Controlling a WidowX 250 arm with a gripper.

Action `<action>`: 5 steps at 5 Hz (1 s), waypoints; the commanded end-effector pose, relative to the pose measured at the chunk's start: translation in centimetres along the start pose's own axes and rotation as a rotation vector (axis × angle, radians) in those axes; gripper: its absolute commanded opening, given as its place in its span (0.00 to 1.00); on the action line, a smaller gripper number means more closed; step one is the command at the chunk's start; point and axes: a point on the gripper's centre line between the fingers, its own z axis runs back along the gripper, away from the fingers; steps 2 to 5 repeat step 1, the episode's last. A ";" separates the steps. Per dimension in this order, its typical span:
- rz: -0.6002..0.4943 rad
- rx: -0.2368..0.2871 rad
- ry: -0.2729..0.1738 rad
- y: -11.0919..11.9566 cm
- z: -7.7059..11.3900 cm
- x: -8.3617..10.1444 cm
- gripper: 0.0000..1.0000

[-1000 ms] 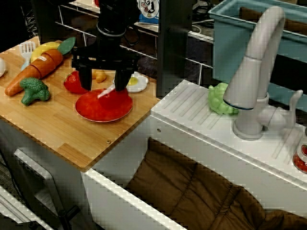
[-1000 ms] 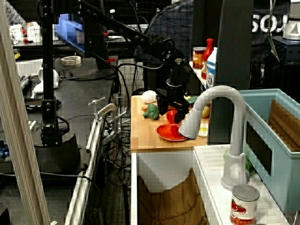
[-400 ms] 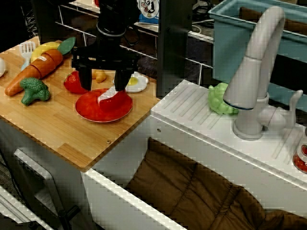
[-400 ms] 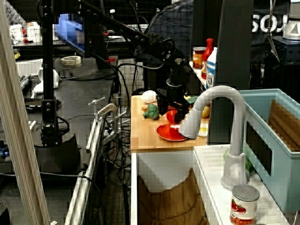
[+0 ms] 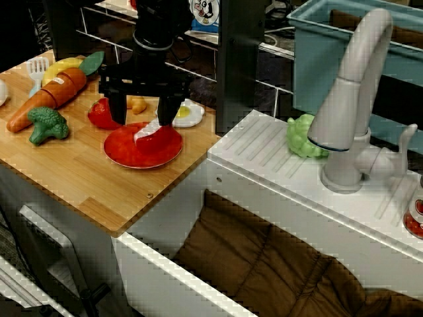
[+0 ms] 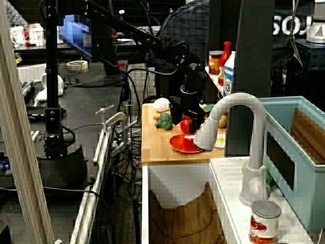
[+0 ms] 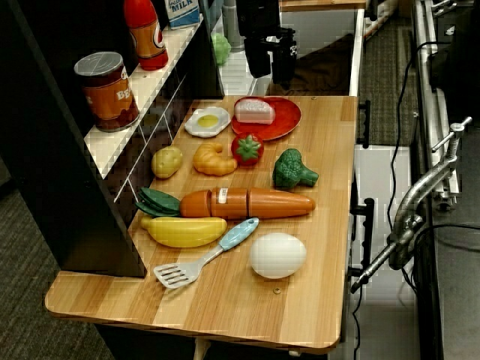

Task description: Put sushi on plate

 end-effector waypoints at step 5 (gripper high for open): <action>0.006 -0.018 -0.033 -0.1 1.0 0.9 1.00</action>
